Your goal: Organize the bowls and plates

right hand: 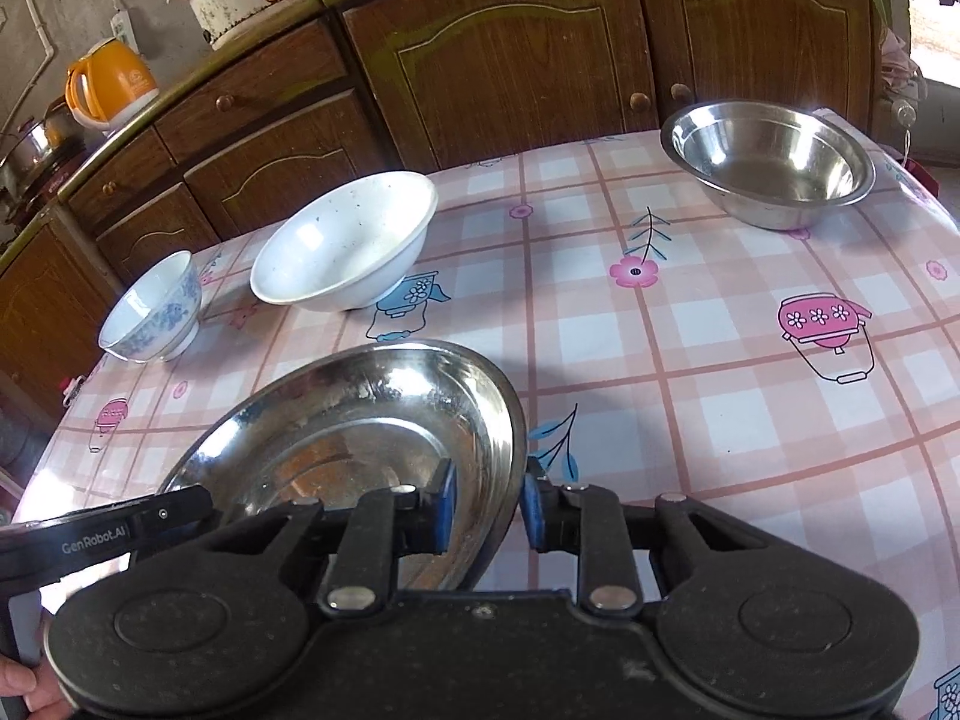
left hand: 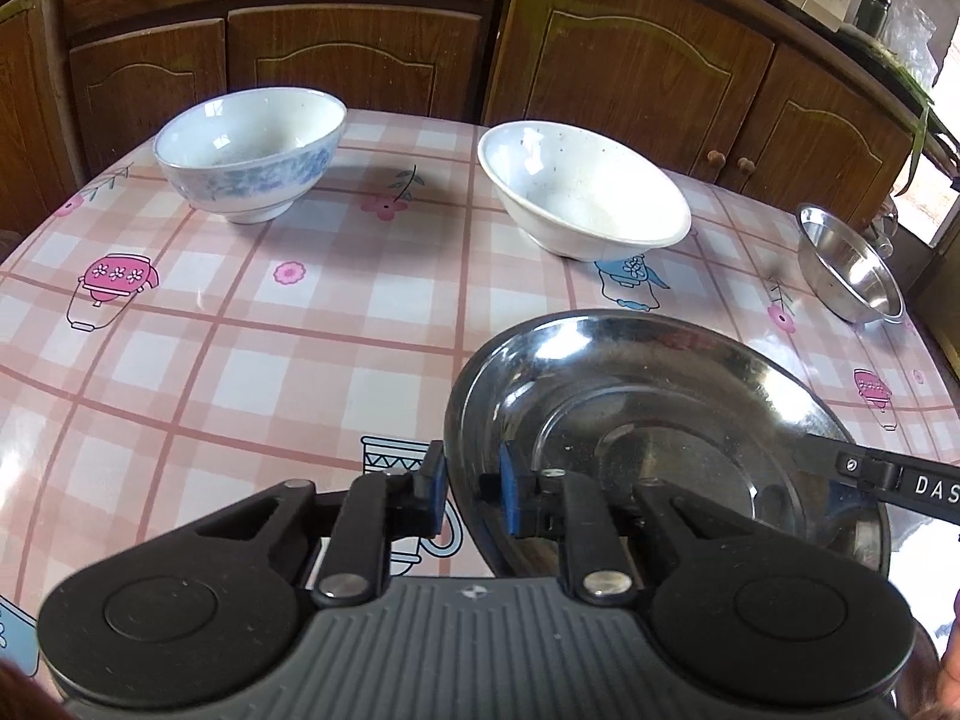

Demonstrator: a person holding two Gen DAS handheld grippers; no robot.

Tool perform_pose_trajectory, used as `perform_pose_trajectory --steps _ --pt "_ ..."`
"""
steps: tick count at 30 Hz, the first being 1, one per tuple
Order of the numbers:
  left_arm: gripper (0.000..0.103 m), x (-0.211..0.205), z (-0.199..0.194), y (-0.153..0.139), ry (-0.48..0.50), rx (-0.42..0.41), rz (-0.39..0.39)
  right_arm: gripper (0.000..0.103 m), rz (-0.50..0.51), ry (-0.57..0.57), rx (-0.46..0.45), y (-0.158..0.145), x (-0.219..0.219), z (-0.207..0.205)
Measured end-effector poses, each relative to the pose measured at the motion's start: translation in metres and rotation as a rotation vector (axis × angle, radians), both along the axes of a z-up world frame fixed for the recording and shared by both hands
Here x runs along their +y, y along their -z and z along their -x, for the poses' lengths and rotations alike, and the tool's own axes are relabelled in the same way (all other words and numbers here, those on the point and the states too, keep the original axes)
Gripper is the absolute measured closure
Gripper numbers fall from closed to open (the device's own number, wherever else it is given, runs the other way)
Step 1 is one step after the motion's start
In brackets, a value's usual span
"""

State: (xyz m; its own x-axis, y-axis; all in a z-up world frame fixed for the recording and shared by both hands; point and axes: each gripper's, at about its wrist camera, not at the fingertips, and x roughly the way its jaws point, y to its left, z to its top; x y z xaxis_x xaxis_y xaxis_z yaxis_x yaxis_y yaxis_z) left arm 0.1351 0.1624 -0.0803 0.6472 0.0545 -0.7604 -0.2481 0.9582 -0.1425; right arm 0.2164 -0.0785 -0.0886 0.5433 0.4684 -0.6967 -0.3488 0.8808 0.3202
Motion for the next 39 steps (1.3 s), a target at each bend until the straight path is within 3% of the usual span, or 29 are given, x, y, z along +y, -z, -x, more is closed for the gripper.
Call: perform_pose_trajectory --steps 12,39 --pt "0.085 -0.01 0.03 -0.03 0.004 -0.057 -0.029 0.074 -0.007 -0.007 -0.091 -0.033 -0.01 0.031" --pt "0.084 -0.042 0.074 -0.061 0.05 -0.133 -0.075 0.074 -0.047 0.023 -0.197 -0.069 -0.052 0.085"
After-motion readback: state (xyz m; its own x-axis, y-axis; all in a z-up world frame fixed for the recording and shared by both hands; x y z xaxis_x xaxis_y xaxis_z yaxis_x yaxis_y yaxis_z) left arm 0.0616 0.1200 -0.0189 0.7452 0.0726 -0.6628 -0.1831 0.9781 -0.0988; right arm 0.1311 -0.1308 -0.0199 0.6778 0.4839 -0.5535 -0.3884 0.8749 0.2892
